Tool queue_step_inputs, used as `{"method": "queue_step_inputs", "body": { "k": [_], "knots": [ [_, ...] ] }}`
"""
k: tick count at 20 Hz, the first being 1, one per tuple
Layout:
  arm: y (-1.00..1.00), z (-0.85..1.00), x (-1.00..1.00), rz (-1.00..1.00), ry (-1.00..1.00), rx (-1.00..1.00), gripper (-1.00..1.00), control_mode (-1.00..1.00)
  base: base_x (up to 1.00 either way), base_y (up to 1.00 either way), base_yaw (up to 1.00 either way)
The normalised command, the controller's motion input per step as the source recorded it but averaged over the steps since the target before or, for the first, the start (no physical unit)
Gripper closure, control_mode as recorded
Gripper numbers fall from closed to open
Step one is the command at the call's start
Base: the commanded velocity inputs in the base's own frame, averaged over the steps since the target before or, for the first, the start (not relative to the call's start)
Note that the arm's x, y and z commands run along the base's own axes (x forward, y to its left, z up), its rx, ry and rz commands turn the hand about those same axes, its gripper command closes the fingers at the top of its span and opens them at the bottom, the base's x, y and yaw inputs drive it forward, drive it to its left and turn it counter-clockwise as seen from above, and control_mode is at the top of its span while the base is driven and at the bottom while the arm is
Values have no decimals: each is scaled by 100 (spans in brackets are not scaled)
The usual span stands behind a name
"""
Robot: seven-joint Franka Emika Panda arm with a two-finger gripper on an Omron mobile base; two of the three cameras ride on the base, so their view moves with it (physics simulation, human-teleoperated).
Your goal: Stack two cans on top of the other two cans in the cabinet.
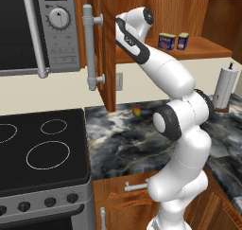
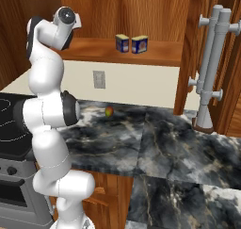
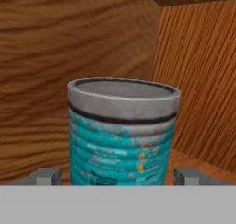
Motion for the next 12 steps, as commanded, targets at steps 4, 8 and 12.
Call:
{"method": "queue_step_inputs", "body": {
  "k": [4,8,12],
  "knots": [
    [-5,0,0,0,0,0,-100,-100,0,0,0],
    [-6,0,0,0,0,0,-100,-100,0,0,0],
    [-12,0,-5,0,0,0,-100,-100,0,0,0]
  ]
}}
